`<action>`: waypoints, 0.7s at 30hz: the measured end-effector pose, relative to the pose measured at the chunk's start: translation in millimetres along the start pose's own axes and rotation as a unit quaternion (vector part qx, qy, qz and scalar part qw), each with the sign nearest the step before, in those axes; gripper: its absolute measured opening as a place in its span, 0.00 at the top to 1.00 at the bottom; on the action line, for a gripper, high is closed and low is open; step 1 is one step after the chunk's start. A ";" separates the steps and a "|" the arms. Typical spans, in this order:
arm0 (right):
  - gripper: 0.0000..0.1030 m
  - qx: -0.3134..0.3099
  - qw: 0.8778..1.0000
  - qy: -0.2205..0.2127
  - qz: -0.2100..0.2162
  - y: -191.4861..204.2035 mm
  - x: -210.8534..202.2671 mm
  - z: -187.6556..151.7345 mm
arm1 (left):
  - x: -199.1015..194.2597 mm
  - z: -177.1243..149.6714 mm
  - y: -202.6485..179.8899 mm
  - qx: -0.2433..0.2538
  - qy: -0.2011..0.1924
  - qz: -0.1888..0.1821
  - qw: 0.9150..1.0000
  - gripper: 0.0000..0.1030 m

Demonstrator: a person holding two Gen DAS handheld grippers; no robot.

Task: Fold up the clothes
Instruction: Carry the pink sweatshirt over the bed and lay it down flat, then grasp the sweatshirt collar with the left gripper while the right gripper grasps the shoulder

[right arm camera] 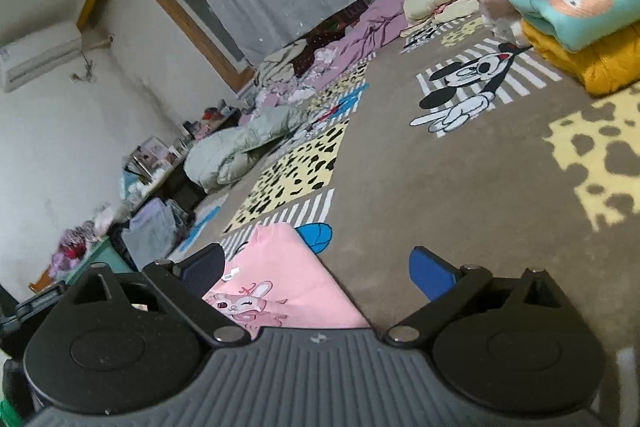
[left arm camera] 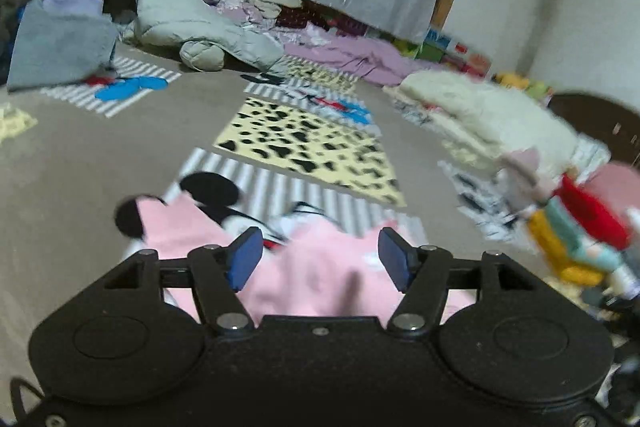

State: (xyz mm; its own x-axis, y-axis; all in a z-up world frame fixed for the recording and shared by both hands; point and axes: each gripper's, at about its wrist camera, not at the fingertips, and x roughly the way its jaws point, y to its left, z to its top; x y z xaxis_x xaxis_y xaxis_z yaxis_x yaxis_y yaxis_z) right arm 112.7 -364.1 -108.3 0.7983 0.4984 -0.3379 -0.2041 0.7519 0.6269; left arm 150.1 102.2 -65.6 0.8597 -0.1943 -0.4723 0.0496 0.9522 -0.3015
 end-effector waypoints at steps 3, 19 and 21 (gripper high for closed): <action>0.05 -0.059 0.997 0.038 -0.032 23.9 21.1 15.0 | 14.5 7.0 13.3 0.014 0.009 -0.019 1.000 0.39; 0.24 -0.402 0.875 0.269 0.024 134.8 219.0 60.9 | 58.7 -5.4 31.8 -0.012 0.057 -0.134 0.989 0.67; 0.24 -0.414 0.864 0.284 0.044 139.3 233.8 63.9 | 61.3 -7.3 34.6 -0.009 0.068 -0.138 0.988 0.74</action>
State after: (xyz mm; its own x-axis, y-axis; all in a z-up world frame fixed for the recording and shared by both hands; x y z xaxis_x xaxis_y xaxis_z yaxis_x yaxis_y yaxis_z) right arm 307.2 -170.4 -55.1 0.4010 0.5238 -0.7516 -0.7722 0.6346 0.0302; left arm 200.8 121.5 -111.0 0.7385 -0.4769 -0.4768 0.2624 0.8545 -0.4483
